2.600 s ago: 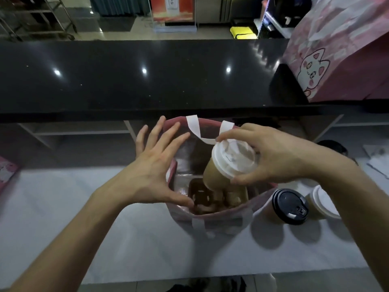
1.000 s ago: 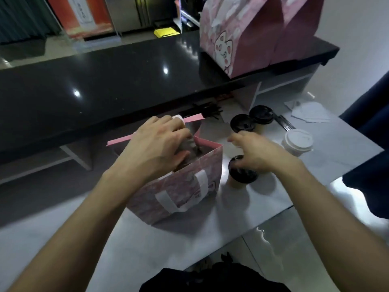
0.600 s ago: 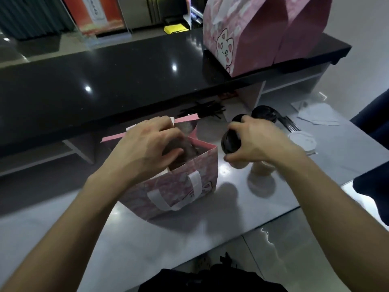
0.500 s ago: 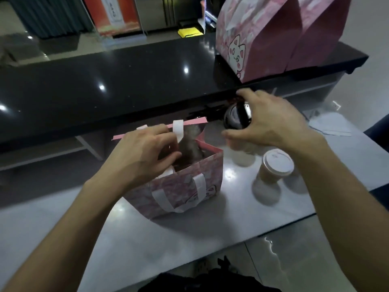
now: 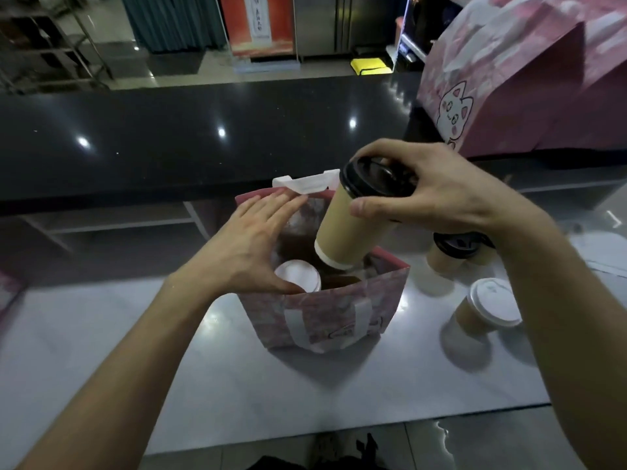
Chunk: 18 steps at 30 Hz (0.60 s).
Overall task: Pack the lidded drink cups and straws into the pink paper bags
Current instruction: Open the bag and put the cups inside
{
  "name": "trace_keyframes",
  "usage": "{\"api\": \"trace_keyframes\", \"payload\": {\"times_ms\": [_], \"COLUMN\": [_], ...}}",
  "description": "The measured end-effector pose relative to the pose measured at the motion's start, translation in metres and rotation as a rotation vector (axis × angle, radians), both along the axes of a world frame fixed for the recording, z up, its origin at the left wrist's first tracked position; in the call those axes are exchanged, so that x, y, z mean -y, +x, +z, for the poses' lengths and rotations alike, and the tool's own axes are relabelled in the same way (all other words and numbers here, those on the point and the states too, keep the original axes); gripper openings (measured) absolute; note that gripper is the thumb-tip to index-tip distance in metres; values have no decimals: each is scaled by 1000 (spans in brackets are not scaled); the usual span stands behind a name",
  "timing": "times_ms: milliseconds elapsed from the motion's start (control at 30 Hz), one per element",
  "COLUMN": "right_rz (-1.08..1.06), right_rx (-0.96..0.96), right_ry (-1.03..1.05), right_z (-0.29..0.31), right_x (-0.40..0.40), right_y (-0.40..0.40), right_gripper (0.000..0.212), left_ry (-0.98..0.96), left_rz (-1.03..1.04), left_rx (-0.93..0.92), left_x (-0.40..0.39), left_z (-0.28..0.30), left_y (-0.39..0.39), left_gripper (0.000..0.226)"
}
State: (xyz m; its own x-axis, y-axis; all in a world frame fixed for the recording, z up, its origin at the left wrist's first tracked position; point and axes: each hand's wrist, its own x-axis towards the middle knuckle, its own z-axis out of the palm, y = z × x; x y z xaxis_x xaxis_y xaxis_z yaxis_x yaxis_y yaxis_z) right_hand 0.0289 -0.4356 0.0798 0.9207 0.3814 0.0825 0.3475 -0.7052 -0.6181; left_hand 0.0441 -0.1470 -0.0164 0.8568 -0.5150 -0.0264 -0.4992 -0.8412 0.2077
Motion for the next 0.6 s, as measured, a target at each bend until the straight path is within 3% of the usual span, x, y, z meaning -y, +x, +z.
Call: {"api": "trace_keyframes", "payload": {"times_ms": [133,267,400,600], "right_rz": [53,110,168,112], "right_rx": [-46,-98,-200,-144], "right_ry": [-206,-422,-599,-896], "right_z": [-17,-42,-65,-93], "right_x": [-19,-38,-37,-47], "right_y": [18,43,56,58], "right_gripper": [96,85,94,105], "left_ry": [-23,-32,-45,-33], "left_rz": [-45,-72,-93,-126], "left_rx": [-22,-25,-6,18], "left_x": [-3,-3,-3,-1], "left_z": [-10,-18,-23,-31], "left_y": [11,13,11,7], "left_gripper": [157,166,172,173]}}
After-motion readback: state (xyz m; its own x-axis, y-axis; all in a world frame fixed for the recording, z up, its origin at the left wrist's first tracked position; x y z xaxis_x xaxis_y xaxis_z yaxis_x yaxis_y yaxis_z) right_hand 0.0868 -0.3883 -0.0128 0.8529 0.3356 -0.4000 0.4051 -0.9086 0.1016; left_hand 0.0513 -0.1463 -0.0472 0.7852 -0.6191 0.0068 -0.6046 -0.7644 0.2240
